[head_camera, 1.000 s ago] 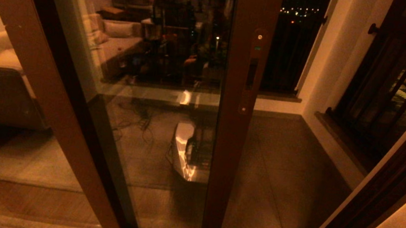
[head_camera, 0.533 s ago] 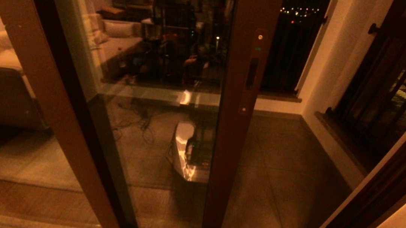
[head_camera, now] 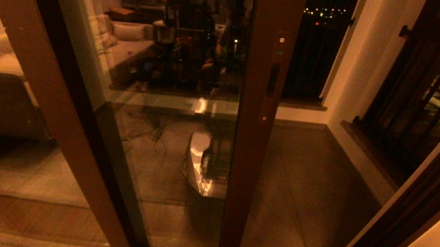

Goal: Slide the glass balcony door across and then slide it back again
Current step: Open the slid door

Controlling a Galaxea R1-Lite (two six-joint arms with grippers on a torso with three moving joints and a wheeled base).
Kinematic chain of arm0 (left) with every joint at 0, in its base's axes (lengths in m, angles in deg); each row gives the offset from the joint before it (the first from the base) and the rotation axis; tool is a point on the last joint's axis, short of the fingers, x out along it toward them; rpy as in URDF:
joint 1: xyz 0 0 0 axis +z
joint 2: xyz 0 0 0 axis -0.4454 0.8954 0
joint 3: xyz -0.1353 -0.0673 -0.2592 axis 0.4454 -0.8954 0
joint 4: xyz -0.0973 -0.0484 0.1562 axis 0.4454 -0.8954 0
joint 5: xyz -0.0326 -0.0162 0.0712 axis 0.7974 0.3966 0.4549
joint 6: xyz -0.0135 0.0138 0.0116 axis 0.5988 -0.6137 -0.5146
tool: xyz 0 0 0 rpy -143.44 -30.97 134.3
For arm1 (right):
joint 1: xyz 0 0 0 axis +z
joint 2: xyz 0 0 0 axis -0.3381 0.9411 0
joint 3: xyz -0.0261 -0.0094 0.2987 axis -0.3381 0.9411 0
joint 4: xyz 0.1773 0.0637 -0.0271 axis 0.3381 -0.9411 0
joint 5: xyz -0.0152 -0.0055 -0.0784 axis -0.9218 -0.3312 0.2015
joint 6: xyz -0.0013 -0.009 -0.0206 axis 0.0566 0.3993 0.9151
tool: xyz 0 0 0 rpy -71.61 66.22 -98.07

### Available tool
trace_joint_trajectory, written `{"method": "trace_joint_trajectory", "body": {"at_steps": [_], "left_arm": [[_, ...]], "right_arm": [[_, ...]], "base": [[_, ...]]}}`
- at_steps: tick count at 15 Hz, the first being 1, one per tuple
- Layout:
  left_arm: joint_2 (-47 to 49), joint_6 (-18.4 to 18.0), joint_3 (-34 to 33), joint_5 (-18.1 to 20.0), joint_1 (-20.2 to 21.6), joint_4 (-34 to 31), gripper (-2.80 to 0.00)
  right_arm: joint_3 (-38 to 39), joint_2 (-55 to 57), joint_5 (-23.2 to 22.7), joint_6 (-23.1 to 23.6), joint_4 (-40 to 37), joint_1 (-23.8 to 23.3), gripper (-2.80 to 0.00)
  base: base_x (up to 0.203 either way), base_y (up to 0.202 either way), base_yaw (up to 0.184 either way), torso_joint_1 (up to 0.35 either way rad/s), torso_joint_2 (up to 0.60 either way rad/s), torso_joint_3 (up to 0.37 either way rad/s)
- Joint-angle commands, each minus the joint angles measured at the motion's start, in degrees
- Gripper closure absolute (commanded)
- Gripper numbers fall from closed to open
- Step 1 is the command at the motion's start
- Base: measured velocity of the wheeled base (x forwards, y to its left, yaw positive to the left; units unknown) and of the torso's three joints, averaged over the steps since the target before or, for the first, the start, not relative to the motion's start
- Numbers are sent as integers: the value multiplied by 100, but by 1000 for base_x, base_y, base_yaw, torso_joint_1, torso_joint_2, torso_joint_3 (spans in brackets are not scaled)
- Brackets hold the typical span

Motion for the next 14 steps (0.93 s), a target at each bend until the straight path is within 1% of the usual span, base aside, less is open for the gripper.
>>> {"method": "trace_joint_trajectory", "body": {"at_steps": [1, 3, 4, 6, 7, 14], "left_arm": [[-1, 0, 1, 0, 1, -4, 0], [-1, 0, 1, 0, 1, -4, 0], [-1, 0, 1, 0, 1, -4, 0], [-1, 0, 1, 0, 1, -4, 0], [-1, 0, 1, 0, 1, -5, 0], [-1, -9, 1, 0, 1, -4, 0]], "right_arm": [[19, 14, -8, 26, -33, 0, 0], [17, 14, -79, 262, -37, 0, 0], [15, 9, -261, 271, -37, 0, 0], [18, 5, -184, -27, -33, 0, 0], [19, 5, -157, -80, -33, 0, 0], [19, 5, -148, -98, -33, 0, 0]], "base": [[0, 0, 0, 0, 0, 0], [0, 0, 0, 0, 0, 0], [0, 0, 0, 0, 0, 0], [0, 0, 0, 0, 0, 0], [0, 0, 0, 0, 0, 0], [0, 0, 0, 0, 0, 0]]}}
